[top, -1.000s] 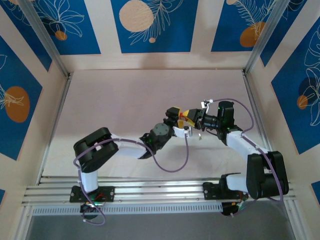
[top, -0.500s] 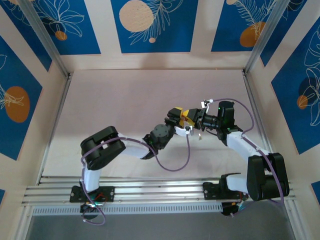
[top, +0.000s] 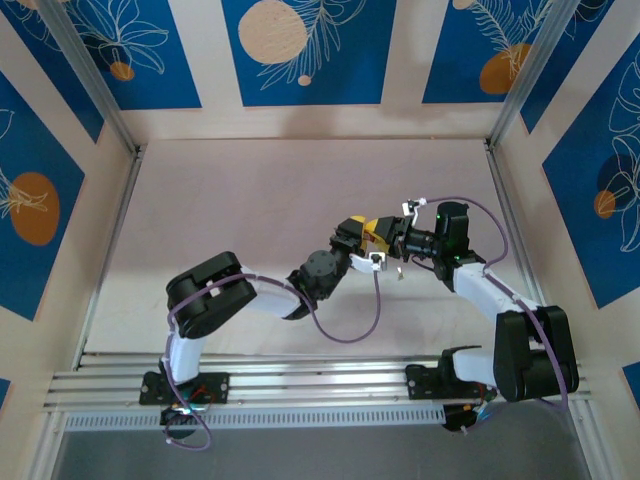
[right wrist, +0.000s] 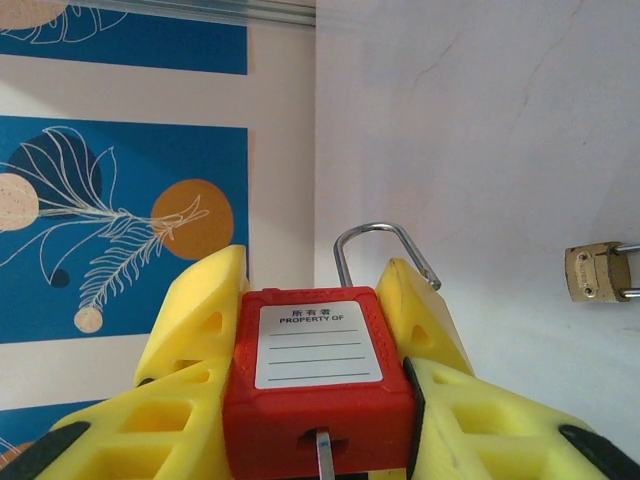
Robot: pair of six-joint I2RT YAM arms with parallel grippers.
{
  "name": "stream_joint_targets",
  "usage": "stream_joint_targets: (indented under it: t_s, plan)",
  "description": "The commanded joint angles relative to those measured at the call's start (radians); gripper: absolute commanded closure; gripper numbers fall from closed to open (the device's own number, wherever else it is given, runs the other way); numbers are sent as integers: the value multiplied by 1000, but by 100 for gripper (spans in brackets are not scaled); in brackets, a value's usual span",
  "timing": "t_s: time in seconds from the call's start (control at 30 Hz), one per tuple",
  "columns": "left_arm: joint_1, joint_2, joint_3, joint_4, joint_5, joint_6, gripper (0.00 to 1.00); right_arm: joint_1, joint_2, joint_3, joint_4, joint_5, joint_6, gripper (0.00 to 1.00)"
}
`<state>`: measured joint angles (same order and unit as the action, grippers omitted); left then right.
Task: Unlock with the key
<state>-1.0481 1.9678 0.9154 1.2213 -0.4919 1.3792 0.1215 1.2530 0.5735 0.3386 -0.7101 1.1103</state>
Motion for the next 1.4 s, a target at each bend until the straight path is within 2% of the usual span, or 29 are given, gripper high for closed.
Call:
stream_joint_targets:
  t_s: [0.0,0.17,0.3,0.47,0.57,0.67,0.77,0.87,0.93,1.07,1.27,1.37]
  plan:
    - [-6,9,7,73,-9,17,68,2,-6,-1,8,-10,2,53]
    - [-6,5,-4,73,-13,23,69,0,-20,4,7,31,-30,35]
    - [-5,0,-14,67,-18,21,69,6,-91,0,-38,181,-101,30]
    - [-4,-4,-25,61,-26,18,70,63,-228,-52,-32,488,-230,26]
    - [1,-15,-33,47,-31,4,70,67,-289,-102,23,605,-260,26]
    - [7,-41,-43,4,-33,-23,70,67,-335,-136,44,682,-291,26]
    - [22,-74,-49,-63,-32,-69,70,64,-347,-140,21,701,-316,26]
    - [50,-118,-40,-189,-27,-159,71,57,-347,-154,15,697,-309,26]
    - [78,-158,-28,-274,-25,-278,73,51,-351,-167,16,694,-297,26]
    - [165,-249,18,-548,22,-532,74,38,-358,-173,-10,686,-290,26]
    - [243,-275,96,-857,123,-746,73,16,-359,-182,-20,661,-276,26]
    - [264,-282,111,-943,150,-873,74,13,-359,-183,-19,653,-268,26]
